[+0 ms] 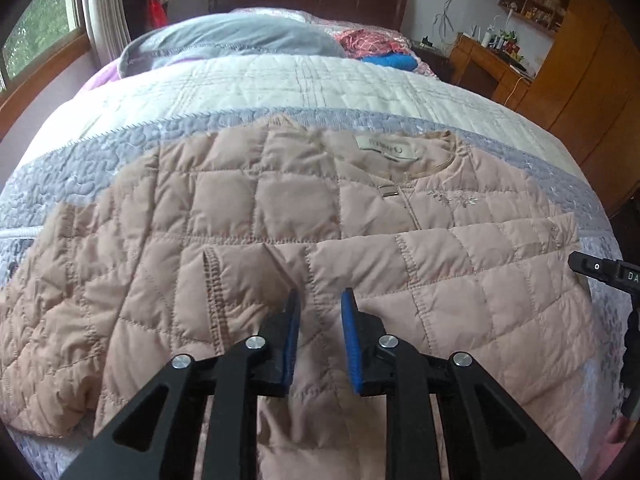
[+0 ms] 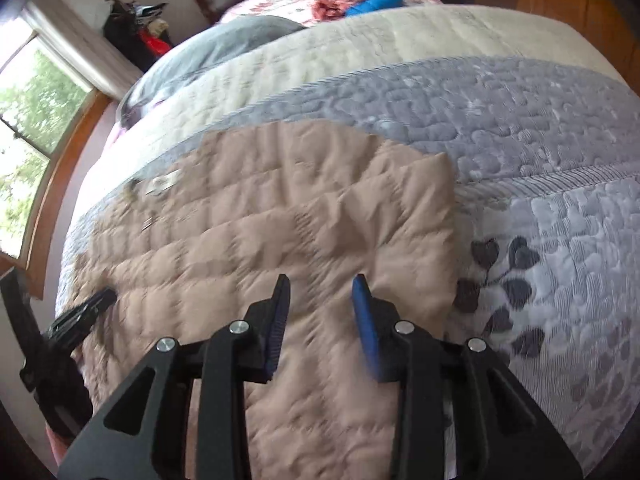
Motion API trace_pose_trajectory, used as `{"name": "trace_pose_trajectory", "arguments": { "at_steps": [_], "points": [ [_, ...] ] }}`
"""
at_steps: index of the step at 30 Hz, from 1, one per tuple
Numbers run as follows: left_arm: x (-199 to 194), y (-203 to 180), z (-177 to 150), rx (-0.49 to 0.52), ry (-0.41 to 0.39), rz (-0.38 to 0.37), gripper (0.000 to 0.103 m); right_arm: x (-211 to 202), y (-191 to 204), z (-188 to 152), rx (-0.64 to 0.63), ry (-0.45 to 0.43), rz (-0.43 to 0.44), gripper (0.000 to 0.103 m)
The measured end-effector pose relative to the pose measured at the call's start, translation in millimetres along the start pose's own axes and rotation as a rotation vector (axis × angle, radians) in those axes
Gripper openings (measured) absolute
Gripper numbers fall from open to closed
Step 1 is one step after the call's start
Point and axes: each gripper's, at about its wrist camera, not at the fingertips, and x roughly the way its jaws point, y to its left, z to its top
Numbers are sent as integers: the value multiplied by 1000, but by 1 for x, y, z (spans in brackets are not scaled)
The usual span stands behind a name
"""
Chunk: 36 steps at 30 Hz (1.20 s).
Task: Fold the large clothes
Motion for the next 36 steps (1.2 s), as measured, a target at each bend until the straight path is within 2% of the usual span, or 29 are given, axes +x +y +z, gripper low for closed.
{"name": "trace_pose_trajectory", "arguments": {
  "at_steps": [4,7,9,11,13,16,17,19,20,22,25,32,36],
  "points": [
    [-25,-9,-23,59,-21,-30,23,-24,27,-41,-104,4,58,33],
    [-16,-6,-33,68,15,-21,23,-20,29,-62,-126,33,49,34],
    [5,-2,-35,54,59,-18,23,-5,26,-66,-120,57,31,33],
    [17,4,-35,36,63,-46,23,13,20,-70,-105,82,27,33],
    [13,7,-34,18,64,-59,23,18,20,-71,-118,75,25,33],
    [-4,16,-36,9,49,-62,23,2,26,-71,-130,41,36,36],
    [-14,20,-39,6,30,-71,25,-7,28,-73,-137,24,56,37],
    [-40,37,-47,-9,-12,-88,39,-25,30,-77,-147,-4,98,44],
    [-51,46,-51,-25,-31,-82,52,-31,30,-79,-148,-13,105,47],
    [-75,76,-65,-62,-65,-52,56,-41,28,-83,-151,-21,104,47],
    [-98,133,-86,-150,-69,12,63,-51,19,-93,-146,-9,108,47],
    [-140,314,-168,-577,-70,188,63,-50,5,-108,-151,6,61,50],
    [-153,394,-211,-820,-108,201,62,-48,1,-110,-147,11,53,50]
  ]
}}
